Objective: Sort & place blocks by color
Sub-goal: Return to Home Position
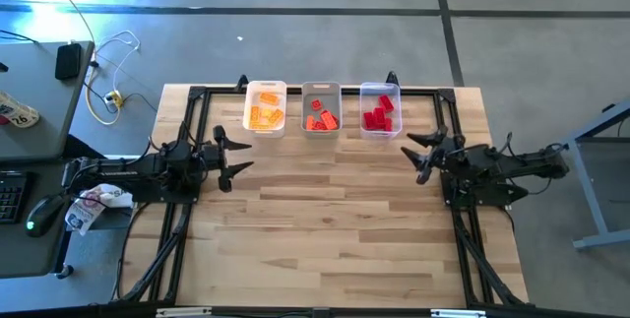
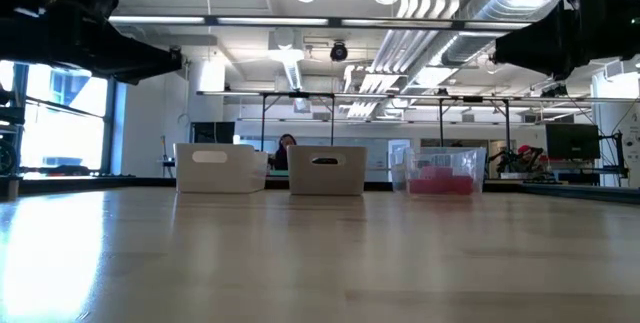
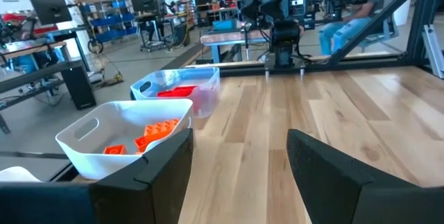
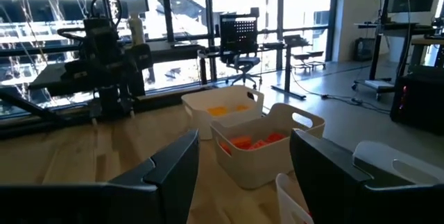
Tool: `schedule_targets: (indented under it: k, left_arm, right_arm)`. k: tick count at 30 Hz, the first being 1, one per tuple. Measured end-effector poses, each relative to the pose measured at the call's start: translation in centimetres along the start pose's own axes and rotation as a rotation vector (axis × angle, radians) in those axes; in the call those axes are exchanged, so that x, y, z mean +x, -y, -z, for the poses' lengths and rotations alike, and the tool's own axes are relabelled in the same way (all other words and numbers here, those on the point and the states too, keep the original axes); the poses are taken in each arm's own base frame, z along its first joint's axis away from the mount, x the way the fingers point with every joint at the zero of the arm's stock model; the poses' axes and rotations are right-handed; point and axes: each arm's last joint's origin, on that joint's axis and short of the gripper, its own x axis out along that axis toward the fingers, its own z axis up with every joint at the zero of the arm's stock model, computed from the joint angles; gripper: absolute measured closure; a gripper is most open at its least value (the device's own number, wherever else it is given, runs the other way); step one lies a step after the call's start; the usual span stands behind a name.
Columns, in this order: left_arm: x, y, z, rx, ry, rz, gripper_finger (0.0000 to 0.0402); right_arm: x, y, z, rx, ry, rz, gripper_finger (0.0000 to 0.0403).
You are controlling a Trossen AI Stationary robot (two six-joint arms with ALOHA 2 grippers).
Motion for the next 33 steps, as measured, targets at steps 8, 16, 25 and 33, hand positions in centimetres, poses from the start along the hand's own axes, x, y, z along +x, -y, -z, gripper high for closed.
schedule_targets:
  k: [8,16,25,33]
  left_arm:
    - [0.0,0.0,-0.01,0.0,0.001,0.001,0.0181]
    - [0.0,0.0,-0.02,0.0,0.002,0.001,0.0181]
    - [0.0,0.0,-0.02,0.0,0.002,0.001,0.0181]
    - [0.0,0.0,-0.02,0.0,0.002,0.001,0.0181]
  right_arm:
    - [0.0,-0.02,0.16,-0.01,-0.014,-0.006,0.0192]
    - [0.0,-0.02,0.16,-0.01,-0.014,-0.006,0.0192]
    - [0.0,-0.02,0.16,-0.01,-0.014,-0.006,0.0192]
    - [0.0,-0.02,0.16,-0.01,-0.014,-0.006,0.0192]
